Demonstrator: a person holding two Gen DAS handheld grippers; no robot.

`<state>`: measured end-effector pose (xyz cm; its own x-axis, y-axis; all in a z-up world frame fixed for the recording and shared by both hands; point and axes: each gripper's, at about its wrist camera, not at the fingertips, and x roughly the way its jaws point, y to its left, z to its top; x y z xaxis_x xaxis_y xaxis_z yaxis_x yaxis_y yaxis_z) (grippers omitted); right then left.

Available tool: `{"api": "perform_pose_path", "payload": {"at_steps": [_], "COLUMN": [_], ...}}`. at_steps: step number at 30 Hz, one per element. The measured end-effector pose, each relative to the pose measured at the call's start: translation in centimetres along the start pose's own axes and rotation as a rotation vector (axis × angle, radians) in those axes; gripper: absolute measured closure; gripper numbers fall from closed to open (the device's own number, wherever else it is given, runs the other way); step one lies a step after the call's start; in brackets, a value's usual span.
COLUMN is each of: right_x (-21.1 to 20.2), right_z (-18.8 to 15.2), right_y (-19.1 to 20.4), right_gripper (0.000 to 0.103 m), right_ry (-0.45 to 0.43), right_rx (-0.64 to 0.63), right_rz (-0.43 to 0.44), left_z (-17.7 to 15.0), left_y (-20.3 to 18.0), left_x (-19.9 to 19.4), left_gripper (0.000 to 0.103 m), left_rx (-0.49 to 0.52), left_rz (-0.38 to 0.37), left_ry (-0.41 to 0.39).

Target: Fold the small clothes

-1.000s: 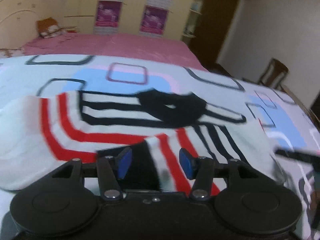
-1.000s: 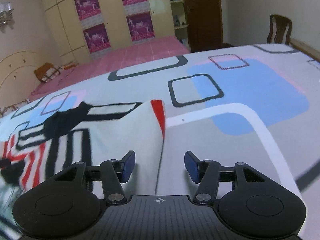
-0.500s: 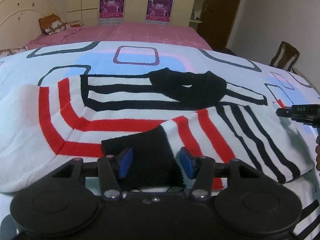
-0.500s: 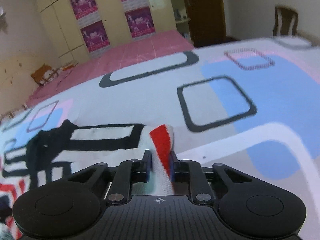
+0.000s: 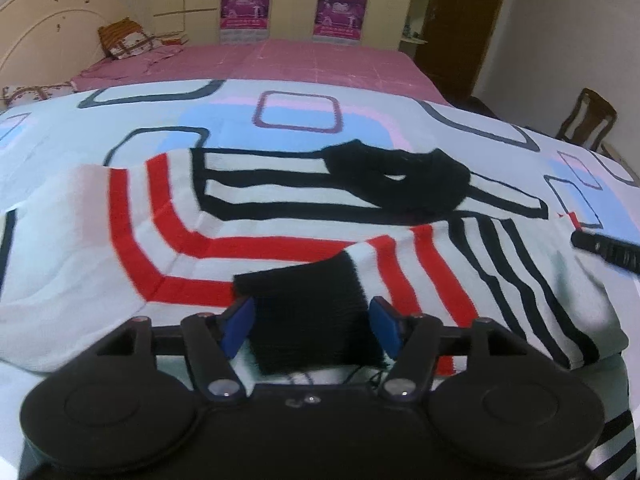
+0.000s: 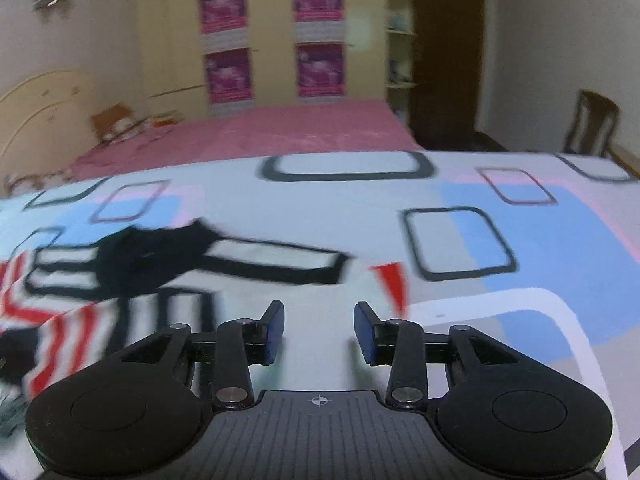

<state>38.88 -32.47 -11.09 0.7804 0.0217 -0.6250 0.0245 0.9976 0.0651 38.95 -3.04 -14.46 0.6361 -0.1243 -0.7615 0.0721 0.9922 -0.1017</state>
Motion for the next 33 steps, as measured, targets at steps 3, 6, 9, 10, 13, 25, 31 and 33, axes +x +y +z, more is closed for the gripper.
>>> {"api": "perform_pose_path", "payload": {"at_steps": [3, 6, 9, 10, 13, 25, 31, 33], "right_x": [-0.1, 0.1, 0.5, 0.8, 1.4, 1.4, 2.9, 3.6], "right_z": [-0.8, -1.6, -2.1, -2.4, -3.0, -1.9, -2.3, -2.8], "right_y": [2.7, 4.6, 6.3, 6.9, 8.3, 15.5, 18.6, 19.2], "right_gripper": [0.064, 0.064, 0.064, 0.064, 0.064, 0.064, 0.064, 0.064], "right_ry": [0.035, 0.059, 0.084, 0.102, 0.127, 0.098, 0.128, 0.145], "right_rx": [-0.052, -0.071, -0.082, -0.097, -0.136, -0.136, -0.163, -0.186], "right_rz": [0.054, 0.081, 0.107, 0.108, 0.082, 0.162, 0.160, 0.146], "left_z": [0.2, 0.1, 0.0, -0.1, -0.4, -1.3, -2.4, -2.8], "left_y": [0.5, 1.1, 2.0, 2.4, 3.7, 12.2, 17.6, 19.4], "left_x": [-1.0, -2.1, -2.9, -3.2, -4.0, -6.6, -7.5, -8.0], "left_gripper": [0.039, 0.036, 0.035, 0.035, 0.034, 0.027, 0.025, 0.025], "left_rx": [-0.003, 0.000, 0.002, 0.001, -0.008, -0.111, -0.203, -0.239], "left_rz": [0.019, 0.039, 0.052, 0.057, 0.072, 0.141, 0.199, 0.221], "left_ry": [-0.008, -0.021, -0.027, -0.028, -0.031, -0.038, -0.021, -0.017]}}
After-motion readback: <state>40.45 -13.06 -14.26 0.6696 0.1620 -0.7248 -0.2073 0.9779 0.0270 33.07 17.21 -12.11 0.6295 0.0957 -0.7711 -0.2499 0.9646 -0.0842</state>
